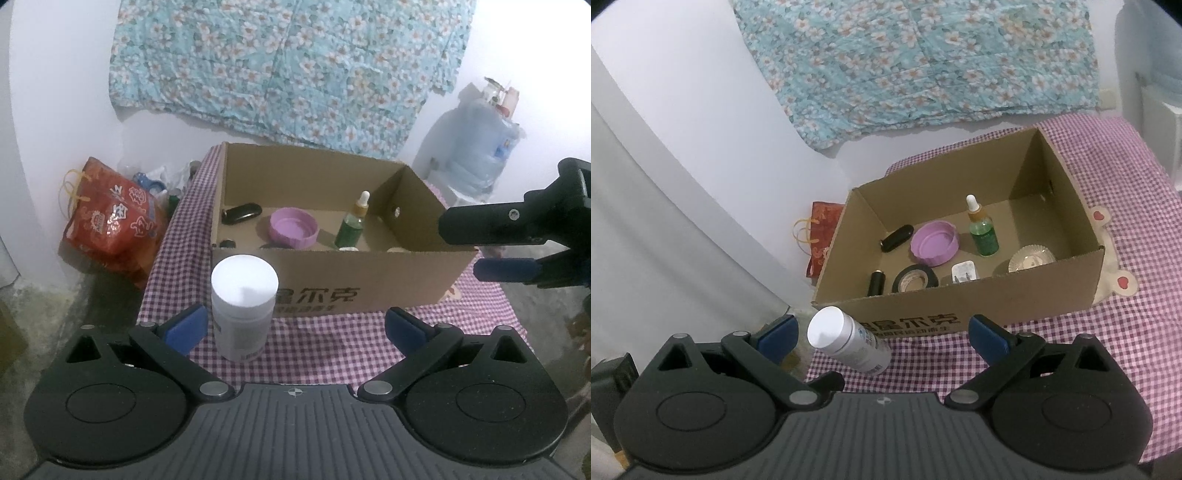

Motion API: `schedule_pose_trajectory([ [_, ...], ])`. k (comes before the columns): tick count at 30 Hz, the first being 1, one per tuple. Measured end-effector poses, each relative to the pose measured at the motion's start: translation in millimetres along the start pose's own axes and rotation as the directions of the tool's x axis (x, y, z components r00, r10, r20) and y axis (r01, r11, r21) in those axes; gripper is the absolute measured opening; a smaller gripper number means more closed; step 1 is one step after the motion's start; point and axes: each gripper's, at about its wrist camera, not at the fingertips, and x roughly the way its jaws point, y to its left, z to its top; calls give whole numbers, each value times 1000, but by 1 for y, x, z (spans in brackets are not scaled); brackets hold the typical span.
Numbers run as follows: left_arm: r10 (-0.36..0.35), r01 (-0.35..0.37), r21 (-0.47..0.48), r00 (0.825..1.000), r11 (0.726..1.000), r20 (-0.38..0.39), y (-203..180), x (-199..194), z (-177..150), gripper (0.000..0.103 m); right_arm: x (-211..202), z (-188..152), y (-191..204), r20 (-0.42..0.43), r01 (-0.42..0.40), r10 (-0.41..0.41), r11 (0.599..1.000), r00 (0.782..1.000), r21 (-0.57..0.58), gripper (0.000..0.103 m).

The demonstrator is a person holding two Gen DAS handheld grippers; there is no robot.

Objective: Organize rigid objects
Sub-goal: 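Close the right tool around the white bottle's body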

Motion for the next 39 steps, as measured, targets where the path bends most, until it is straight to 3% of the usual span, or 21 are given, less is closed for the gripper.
schedule_pose_trajectory([
  [39,14,-14,14,1000,1000,-21,1,8,-9,102,5,-6,-13,-15,-17,17,999,1000,35,100],
])
